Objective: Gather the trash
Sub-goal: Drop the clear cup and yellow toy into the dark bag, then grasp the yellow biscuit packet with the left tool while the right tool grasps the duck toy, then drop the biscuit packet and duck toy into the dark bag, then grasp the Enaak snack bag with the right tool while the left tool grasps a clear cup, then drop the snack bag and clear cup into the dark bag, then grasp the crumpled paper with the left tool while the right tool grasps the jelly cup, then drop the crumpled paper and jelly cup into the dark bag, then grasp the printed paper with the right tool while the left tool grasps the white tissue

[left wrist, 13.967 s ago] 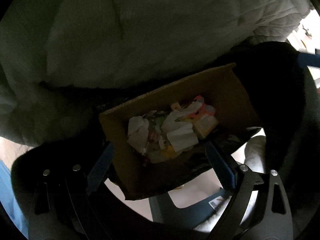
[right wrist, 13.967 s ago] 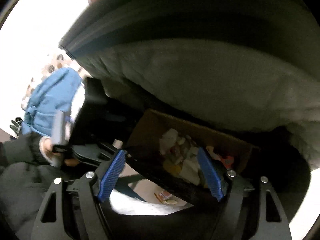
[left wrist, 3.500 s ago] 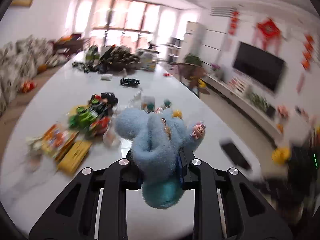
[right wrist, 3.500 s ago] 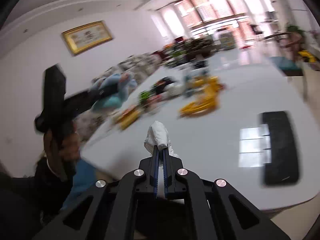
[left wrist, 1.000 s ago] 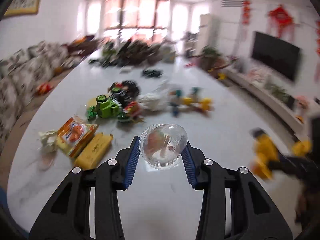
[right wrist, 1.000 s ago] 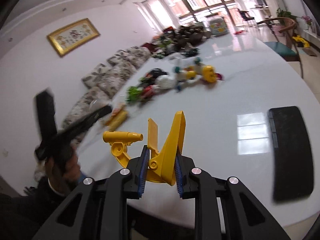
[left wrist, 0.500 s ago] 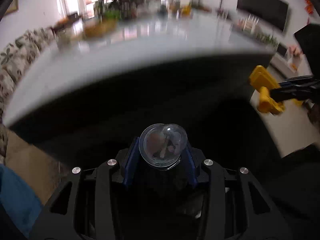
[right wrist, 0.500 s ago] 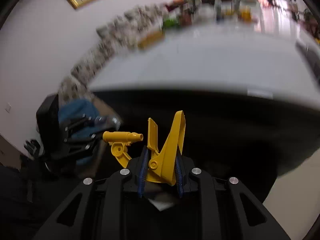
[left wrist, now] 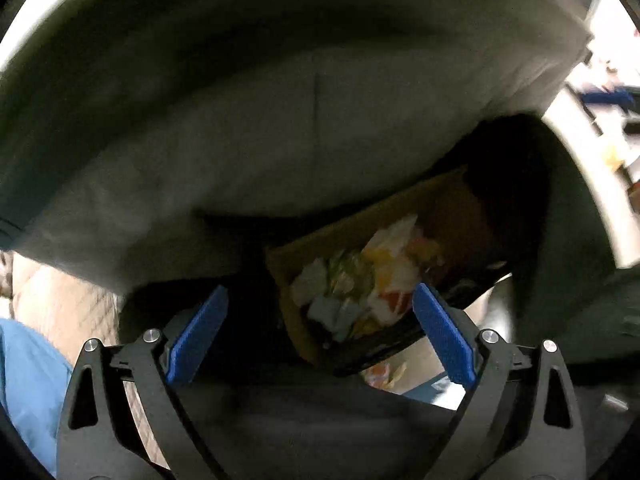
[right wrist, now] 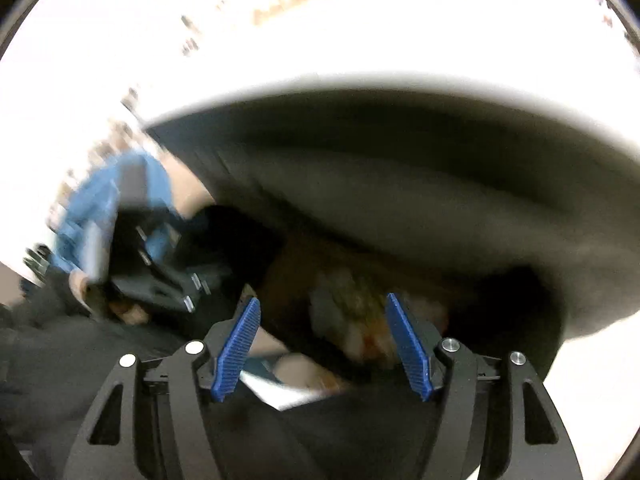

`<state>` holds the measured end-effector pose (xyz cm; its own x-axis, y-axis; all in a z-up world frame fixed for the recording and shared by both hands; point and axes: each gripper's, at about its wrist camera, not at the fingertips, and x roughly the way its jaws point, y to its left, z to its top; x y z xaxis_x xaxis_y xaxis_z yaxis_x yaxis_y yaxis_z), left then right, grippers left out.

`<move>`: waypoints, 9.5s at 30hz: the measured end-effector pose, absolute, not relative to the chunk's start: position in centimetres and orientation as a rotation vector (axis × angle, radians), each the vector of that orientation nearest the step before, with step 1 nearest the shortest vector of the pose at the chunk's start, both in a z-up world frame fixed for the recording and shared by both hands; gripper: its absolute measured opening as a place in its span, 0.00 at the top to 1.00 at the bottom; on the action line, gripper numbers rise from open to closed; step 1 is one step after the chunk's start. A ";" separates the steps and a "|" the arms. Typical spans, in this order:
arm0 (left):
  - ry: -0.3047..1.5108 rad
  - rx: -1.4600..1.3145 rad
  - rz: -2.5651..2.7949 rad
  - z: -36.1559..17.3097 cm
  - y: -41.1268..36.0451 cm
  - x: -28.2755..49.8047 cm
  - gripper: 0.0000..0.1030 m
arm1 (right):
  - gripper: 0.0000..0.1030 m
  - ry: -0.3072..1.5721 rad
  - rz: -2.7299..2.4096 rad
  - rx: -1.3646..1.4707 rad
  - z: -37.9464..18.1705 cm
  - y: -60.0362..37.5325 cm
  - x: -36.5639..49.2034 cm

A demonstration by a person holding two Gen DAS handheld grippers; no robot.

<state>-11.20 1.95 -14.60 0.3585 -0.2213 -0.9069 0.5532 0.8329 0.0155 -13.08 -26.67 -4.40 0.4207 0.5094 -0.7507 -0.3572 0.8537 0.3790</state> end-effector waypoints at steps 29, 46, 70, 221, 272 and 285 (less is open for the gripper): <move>0.835 0.043 -0.258 -0.5 0.3 6.1 0.11 | 0.71 0.900 0.446 0.320 0.7 -38.1 13.1; 0.771 0.108 -0.379 0.7 -2.6 5.2 0.58 | 0.71 0.761 0.472 0.420 1.2 -35.1 -4.9; 1.127 0.393 -0.436 -17.5 0.8 -11.0 0.35 | 0.39 1.237 0.489 0.292 -15.8 -26.1 -13.2; 1.291 0.430 -0.469 -22.5 -1.0 -9.7 0.12 | 0.34 1.295 0.530 0.102 -17.3 -21.4 -11.2; 0.799 0.327 -0.308 0.0 -19.5 22.2 0.12 | 0.85 0.722 0.300 0.300 4.6 -42.3 -2.5; 0.624 0.158 -0.561 5.6 -13.9 9.0 0.68 | 0.85 0.636 0.445 0.355 5.0 -38.5 -5.8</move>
